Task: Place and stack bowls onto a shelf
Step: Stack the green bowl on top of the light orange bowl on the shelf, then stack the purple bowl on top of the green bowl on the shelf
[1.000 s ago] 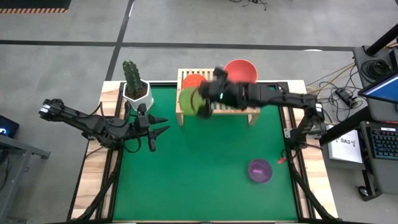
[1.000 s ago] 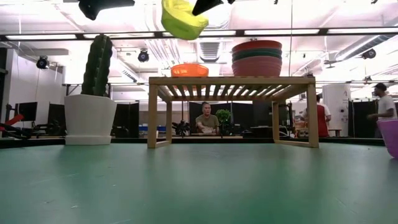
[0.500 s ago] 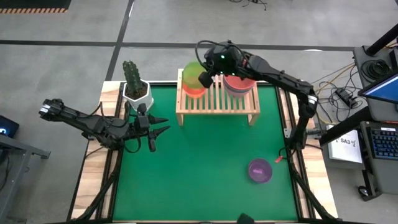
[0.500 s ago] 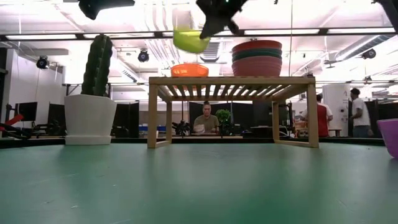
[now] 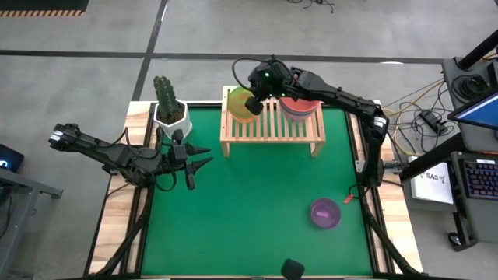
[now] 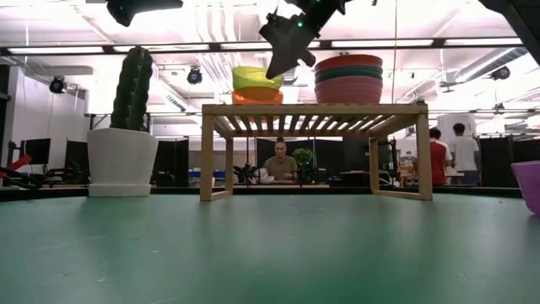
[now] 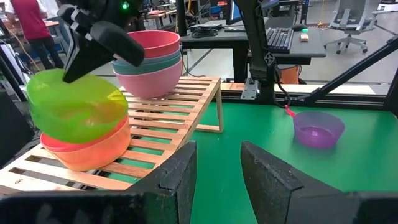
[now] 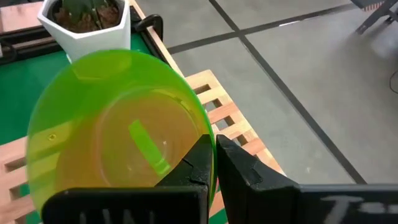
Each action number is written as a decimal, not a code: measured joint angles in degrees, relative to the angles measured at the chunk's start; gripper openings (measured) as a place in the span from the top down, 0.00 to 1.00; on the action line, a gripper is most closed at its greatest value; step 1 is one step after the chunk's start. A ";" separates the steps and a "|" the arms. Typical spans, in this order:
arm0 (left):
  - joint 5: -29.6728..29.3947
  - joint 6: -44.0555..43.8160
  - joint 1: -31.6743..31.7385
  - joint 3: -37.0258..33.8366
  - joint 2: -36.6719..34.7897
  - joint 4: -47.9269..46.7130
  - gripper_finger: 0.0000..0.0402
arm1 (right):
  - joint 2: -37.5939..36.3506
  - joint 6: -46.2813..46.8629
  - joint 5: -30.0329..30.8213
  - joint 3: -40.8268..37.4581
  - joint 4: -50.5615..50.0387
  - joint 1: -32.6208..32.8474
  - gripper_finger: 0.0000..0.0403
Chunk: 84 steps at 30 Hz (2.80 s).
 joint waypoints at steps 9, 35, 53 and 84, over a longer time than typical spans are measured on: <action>0.00 0.05 0.00 0.00 0.00 -0.01 0.73 | 0.18 0.05 0.53 0.00 0.40 0.00 0.83; 0.02 0.07 0.00 0.00 0.00 -0.44 0.73 | -0.45 0.24 1.00 -2.12 -3.06 0.52 0.97; 0.02 0.50 0.02 0.00 0.00 -0.52 0.73 | -5.85 8.63 -0.02 -1.84 -20.77 14.24 0.97; 0.02 0.29 0.02 0.00 0.00 -0.42 0.73 | -9.68 70.50 -19.52 -36.45 -33.06 46.54 0.97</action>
